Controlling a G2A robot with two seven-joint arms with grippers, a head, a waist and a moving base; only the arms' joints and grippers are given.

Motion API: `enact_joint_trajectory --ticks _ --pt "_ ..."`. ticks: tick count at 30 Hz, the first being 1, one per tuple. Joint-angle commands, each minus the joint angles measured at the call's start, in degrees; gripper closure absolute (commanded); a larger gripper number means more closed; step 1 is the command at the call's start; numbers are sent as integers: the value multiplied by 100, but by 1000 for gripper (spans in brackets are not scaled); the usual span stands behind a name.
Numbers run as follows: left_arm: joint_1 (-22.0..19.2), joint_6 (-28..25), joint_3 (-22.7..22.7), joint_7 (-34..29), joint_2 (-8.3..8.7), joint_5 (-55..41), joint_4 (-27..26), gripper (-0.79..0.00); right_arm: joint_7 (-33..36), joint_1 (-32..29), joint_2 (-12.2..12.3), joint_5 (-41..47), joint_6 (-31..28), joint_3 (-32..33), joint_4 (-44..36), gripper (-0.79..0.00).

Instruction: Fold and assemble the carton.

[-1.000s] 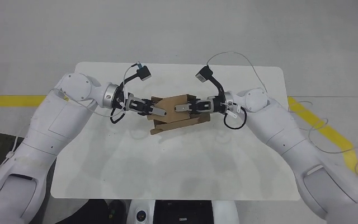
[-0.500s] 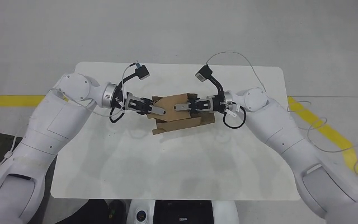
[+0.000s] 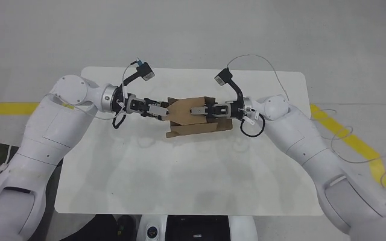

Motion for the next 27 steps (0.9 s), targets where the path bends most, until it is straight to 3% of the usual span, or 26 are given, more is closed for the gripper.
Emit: enact_joint_trajectory --ticks 1,14,27 --pt "19 77 -67 -75 12 -117 -44 -785 -51 13 -24 -14 -51 -1 64 0" --pt "161 348 -333 -346 10 -571 -249 -785 -278 87 -202 -244 -278 -55 427 0" --pt "174 332 -300 -329 -126 -563 -413 -785 -360 113 -400 -370 -360 -110 463 0"
